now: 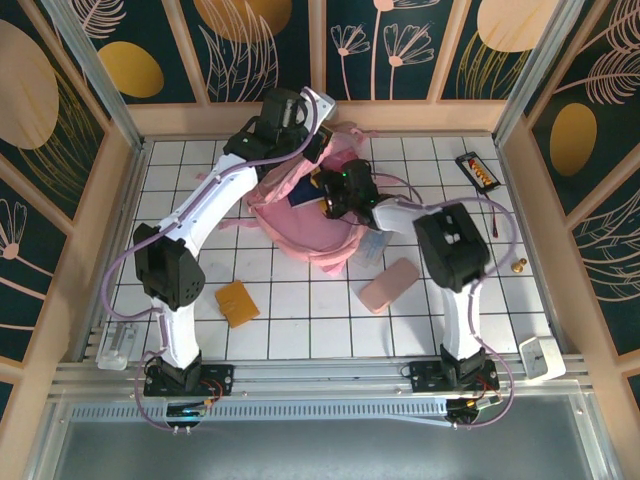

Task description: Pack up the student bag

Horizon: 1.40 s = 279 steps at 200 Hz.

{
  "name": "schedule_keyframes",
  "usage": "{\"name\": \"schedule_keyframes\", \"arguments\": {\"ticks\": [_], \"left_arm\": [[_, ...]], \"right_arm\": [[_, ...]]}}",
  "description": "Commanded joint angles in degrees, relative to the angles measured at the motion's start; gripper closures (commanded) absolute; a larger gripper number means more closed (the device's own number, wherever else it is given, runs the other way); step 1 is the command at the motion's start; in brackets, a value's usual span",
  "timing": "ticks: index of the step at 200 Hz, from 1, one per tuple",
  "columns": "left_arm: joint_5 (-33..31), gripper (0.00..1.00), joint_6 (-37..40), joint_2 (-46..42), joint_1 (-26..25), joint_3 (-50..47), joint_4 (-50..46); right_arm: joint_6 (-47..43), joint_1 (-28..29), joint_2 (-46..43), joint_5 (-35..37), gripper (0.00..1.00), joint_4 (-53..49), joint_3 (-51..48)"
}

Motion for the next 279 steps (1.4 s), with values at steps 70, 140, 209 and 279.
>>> {"name": "schedule_keyframes", "arguments": {"ticks": [70,140,209,279], "left_arm": [[7.39,0.41,-7.93,-5.18,1.1,-4.63,10.48],[-2.55,0.19,-36.58,-25.92,14.52,-30.06,1.21],[3.47,0.35,-50.58,-22.93,24.82,-47.12,4.67],[5.85,0.62,-46.48,-12.89,26.5,-49.35,9.6]], "right_arm": [[-28.58,-5.13,-37.12,4.3,0.26,-25.35,-16.08],[-77.41,-1.4,-40.47,2.83,0.32,-32.59,-11.88],[-78.5,10.32,-14.12,5.94,0.28,-34.24,8.1],[-73.74,9.21,-3.52,5.27,0.29,-46.01,22.69]]}}
